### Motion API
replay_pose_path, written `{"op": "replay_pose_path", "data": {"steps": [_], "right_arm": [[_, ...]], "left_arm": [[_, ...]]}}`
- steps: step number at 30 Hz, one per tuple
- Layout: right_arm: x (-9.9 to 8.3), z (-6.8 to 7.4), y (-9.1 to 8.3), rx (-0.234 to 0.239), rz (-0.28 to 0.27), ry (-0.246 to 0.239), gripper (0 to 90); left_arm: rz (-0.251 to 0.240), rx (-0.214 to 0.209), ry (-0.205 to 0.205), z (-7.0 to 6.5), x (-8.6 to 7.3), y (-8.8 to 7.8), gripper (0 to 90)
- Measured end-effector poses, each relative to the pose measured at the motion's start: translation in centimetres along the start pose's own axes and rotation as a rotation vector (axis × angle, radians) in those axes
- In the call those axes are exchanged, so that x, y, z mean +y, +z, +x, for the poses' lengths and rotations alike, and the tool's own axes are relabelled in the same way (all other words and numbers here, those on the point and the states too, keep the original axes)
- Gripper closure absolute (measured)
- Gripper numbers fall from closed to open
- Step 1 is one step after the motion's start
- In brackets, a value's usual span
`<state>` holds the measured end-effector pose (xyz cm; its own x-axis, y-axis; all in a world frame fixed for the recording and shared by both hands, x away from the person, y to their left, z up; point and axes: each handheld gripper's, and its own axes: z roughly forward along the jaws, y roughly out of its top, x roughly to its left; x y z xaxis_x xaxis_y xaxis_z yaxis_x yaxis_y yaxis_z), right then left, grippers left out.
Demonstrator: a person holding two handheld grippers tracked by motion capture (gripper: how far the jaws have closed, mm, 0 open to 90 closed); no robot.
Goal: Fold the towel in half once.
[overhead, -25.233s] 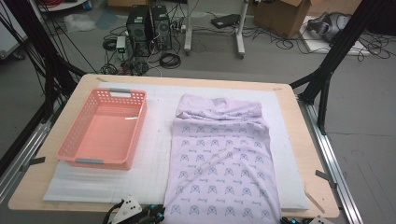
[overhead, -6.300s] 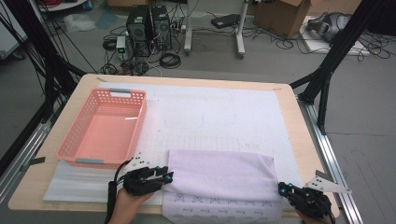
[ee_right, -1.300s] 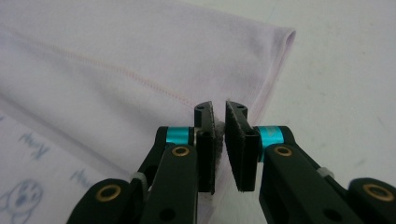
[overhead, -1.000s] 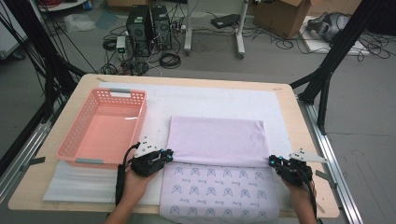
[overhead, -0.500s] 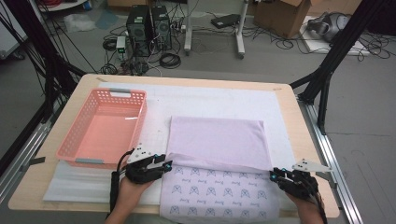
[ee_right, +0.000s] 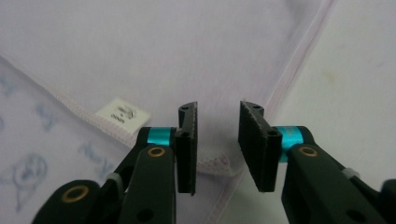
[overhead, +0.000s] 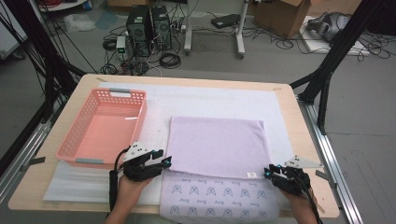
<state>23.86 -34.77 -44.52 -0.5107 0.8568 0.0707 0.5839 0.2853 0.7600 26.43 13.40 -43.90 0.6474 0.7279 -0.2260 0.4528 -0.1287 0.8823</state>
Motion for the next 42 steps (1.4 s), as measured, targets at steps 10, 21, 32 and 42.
{"op": "replay_pose_path", "data": {"steps": [10,21,32,42], "right_arm": [[-1.2,0.1,-2.5,-0.032,-0.046,0.03,65.6],[-1.1,1.1,-1.2,-0.048,0.025,-0.033,71.0],[-1.1,1.5,-1.2,-0.075,0.031,-0.059,86.5],[-1.1,1.3,-1.4,-0.06,0.009,-0.052,86.6]], "left_arm": [[0.051,0.006,-0.005,-0.4,-1.0,-0.9,59.2],[0.099,0.0,-0.023,-1.3,-1.5,-0.5,59.2],[0.162,0.158,0.048,-2.3,-1.3,0.8,89.6],[0.11,0.113,-0.009,-2.3,-1.2,-0.2,73.2]]}}
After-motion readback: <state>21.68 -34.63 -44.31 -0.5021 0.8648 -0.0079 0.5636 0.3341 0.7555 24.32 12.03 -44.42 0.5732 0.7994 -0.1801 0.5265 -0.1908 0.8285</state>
